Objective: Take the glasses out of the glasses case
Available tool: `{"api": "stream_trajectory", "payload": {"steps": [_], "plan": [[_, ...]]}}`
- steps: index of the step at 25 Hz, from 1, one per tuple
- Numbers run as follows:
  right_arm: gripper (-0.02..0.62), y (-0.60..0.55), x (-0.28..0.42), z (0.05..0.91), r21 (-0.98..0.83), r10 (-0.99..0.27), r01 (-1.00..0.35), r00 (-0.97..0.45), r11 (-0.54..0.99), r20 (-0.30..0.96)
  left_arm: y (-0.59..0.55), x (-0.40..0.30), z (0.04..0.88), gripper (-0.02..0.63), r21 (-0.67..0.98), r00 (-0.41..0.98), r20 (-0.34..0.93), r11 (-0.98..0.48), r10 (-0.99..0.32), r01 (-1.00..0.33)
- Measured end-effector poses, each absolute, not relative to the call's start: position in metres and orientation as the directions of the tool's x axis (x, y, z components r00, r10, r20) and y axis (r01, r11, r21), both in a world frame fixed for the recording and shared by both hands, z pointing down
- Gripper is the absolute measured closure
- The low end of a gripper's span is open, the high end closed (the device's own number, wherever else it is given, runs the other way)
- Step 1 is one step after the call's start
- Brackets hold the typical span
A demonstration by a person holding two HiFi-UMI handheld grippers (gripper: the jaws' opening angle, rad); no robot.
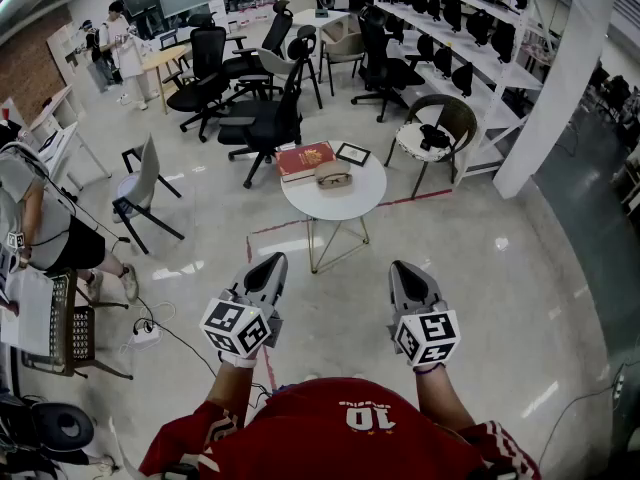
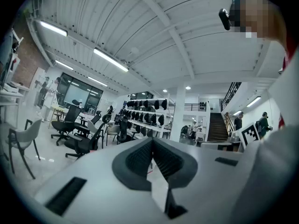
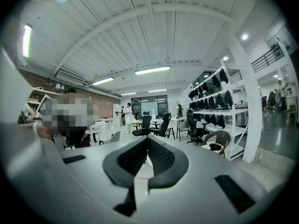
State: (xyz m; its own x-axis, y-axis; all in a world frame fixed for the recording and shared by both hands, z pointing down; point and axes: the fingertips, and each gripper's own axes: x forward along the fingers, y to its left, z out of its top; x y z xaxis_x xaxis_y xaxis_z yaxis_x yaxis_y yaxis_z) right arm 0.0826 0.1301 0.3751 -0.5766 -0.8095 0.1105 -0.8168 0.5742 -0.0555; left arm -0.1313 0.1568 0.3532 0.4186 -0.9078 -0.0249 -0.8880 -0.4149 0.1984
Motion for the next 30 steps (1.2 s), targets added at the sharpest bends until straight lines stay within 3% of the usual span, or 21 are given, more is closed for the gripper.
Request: {"api": "stream_trajectory", "payload": {"steps": [30], "plan": [[0.577, 0.134, 0.03, 0.383, -0.037, -0.851, -0.86, -0.509, 0.509, 0.131, 0.148, -0.181, 0.365, 0.6, 0.2, 0.49, -0.025, -0.485, -0.871, -0.852]]}}
